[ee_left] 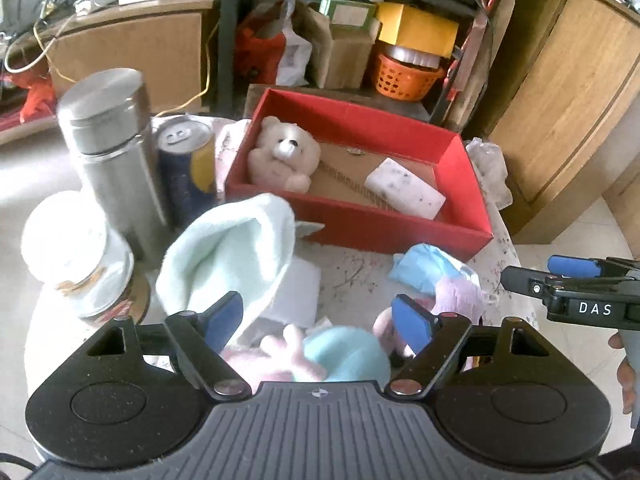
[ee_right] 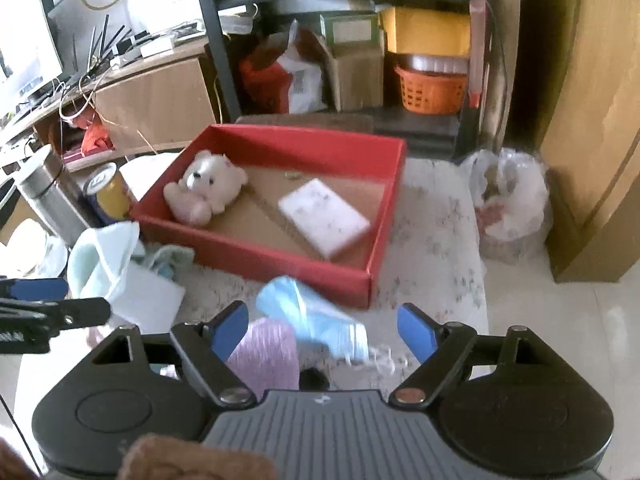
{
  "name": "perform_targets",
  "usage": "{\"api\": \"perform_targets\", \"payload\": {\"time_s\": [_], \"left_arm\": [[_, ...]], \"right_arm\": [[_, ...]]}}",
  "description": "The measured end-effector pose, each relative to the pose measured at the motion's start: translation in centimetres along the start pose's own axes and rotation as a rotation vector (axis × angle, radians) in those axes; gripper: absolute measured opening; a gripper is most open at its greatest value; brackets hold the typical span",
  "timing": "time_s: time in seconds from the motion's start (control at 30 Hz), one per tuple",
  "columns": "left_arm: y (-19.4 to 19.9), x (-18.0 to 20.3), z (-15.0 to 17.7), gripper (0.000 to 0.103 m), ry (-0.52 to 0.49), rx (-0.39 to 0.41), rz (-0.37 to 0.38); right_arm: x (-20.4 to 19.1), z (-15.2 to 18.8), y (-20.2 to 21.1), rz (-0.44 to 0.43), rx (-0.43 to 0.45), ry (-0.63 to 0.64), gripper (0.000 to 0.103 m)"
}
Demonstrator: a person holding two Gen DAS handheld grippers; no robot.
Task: Organize soft objects
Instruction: 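Move the left tool to the pink pig plush while the right tool approaches the purple knit mitten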
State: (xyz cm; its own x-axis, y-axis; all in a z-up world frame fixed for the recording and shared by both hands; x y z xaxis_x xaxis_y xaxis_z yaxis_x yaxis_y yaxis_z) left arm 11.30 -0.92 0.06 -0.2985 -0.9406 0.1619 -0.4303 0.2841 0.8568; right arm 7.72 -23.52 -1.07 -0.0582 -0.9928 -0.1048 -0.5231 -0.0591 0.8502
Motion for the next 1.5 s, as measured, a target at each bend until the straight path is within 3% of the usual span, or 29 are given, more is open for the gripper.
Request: {"api": "perform_targets", "payload": {"time_s": [0.5, 0.97, 1.2, 1.5], "left_arm": [[0.0, -1.3, 5.0, 0.081, -0.059, -0.082, -0.017], [-3.6, 2.5, 4.5, 0.083, -0.229, -0.154, 0.022], [-5.9, 2.5, 3.2, 0.091, -0.268, -0.181, 0.04], [-8.6, 2.5, 3.4, 0.094, -0.367, -0.257, -0.003]], "right_arm": [[-0.4, 4.5, -0.2, 0.01, -0.075, 0.069, 0.058], [-0.4, 5.0, -1.2, -0.003, -0.109, 0.085, 0.06], [-0.1, 5.2, -2.0, -0.001, -0.131, 0.09, 0.06], [0.7, 5.1, -2.3, -0.001, -0.14, 0.076, 0.061]]}}
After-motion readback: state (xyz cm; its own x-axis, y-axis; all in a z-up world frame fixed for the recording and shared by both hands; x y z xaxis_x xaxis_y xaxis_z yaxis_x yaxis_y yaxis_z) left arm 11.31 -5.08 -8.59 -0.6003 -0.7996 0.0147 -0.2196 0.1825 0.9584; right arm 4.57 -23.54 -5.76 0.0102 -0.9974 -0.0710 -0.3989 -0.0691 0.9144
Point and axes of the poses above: each gripper's, at about its wrist camera, not at the fingertips, and y roughly against the way its jaws point, x to its right, z to its underside, the point moved 4 cm from there along -y, roughly the way its jaws point, and after that the axes turned 5 degrees about -x, right-handed, at the moved point
